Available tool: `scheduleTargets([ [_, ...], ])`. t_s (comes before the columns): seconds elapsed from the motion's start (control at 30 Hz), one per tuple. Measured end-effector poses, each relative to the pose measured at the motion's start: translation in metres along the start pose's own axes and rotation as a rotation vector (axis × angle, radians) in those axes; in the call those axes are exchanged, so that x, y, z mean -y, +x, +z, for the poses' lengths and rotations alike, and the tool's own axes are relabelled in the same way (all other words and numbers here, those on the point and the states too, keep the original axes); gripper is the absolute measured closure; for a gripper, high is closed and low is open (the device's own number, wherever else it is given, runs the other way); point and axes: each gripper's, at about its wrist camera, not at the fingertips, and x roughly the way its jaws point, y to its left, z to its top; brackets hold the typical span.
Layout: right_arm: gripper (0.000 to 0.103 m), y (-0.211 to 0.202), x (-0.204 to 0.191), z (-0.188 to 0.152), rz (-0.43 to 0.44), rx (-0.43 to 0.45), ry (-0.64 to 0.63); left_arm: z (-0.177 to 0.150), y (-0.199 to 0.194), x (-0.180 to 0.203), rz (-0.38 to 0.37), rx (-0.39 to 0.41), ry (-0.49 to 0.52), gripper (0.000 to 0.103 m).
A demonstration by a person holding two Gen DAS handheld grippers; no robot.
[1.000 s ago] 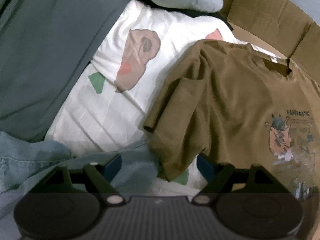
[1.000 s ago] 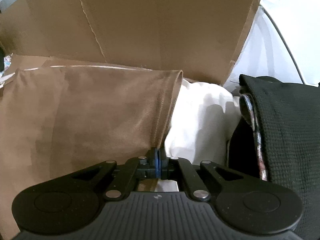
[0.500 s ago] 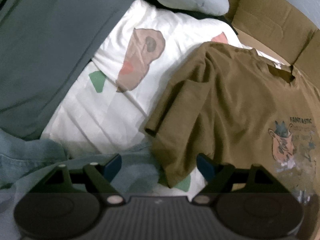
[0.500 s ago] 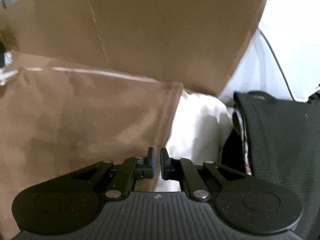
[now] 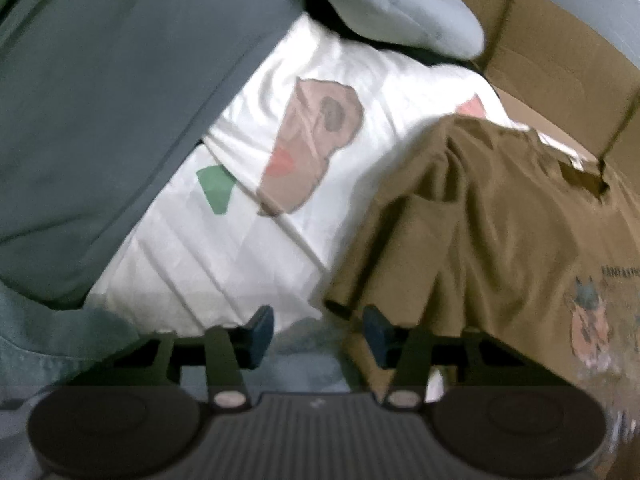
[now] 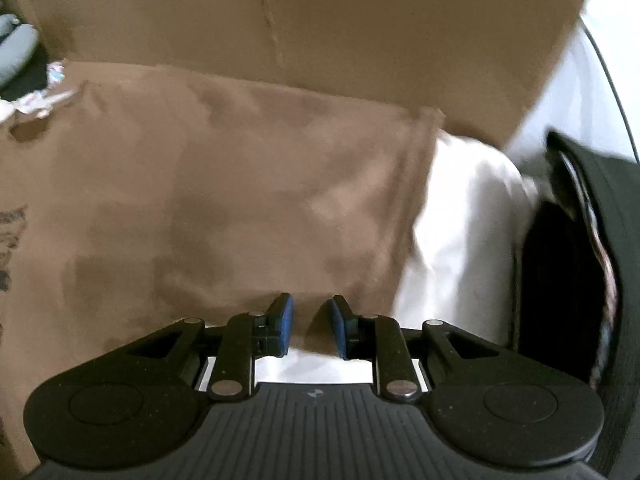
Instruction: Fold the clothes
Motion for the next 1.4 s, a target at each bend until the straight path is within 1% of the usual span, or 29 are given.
scheduleTargets([
  [0.03, 0.077, -0.001, 0.002, -0.001, -0.001, -0.003, 0.006, 0.002, 0.002, -0.002, 0.001, 0.004, -0.013, 0.062],
  [0.1, 0.077, -0.005, 0.006, -0.002, -0.004, -0.010, 0.010, 0.005, 0.008, -0.004, -0.003, 0.003, -0.028, 0.065],
  [0.23, 0.076, -0.023, 0.003, -0.002, -0.003, -0.017, -0.023, 0.010, 0.020, -0.004, -0.031, -0.016, -0.051, 0.065],
  [0.33, 0.076, -0.037, 0.001, 0.001, 0.015, -0.011, -0.035, 0.010, 0.029, 0.001, -0.053, -0.019, -0.052, 0.058],
  [0.37, 0.076, -0.040, 0.001, 0.002, 0.021, -0.008, -0.039, 0.010, 0.032, 0.003, -0.058, -0.022, -0.048, 0.057],
  [0.47, 0.076, -0.047, -0.004, -0.001, 0.028, 0.002, -0.052, 0.008, 0.042, 0.006, -0.074, -0.038, -0.037, 0.059],
  [0.5, 0.076, -0.047, -0.005, -0.001, 0.028, 0.001, -0.049, 0.007, 0.045, 0.007, -0.077, -0.046, -0.033, 0.064],
  [0.53, 0.076, -0.047, -0.006, -0.002, 0.029, 0.001, -0.046, 0.006, 0.046, 0.007, -0.081, -0.046, -0.029, 0.075],
  [0.57, 0.076, -0.046, -0.008, -0.003, 0.031, 0.001, -0.044, 0.005, 0.046, 0.007, -0.087, -0.042, -0.027, 0.080],
  [0.6, 0.076, -0.045, -0.009, -0.004, 0.034, 0.002, -0.044, 0.006, 0.044, 0.006, -0.093, -0.037, -0.027, 0.092],
  [0.63, 0.076, -0.045, -0.012, -0.005, 0.039, 0.004, -0.045, 0.007, 0.041, 0.005, -0.099, -0.030, -0.028, 0.095],
  [0.83, 0.076, -0.038, -0.027, -0.007, 0.069, 0.016, -0.046, 0.026, 0.014, -0.006, -0.091, 0.018, 0.002, 0.096],
  [1.03, 0.076, -0.031, -0.039, -0.007, 0.088, 0.020, -0.040, 0.055, -0.006, -0.022, -0.029, 0.061, 0.015, 0.096],
  [1.27, 0.076, -0.032, -0.057, -0.008, 0.119, 0.021, -0.089, 0.079, -0.005, -0.031, 0.018, 0.071, 0.050, 0.097],
  [1.4, 0.076, -0.032, -0.056, -0.010, 0.123, 0.012, -0.096, 0.092, 0.003, -0.035, 0.050, 0.066, 0.071, 0.097],
])
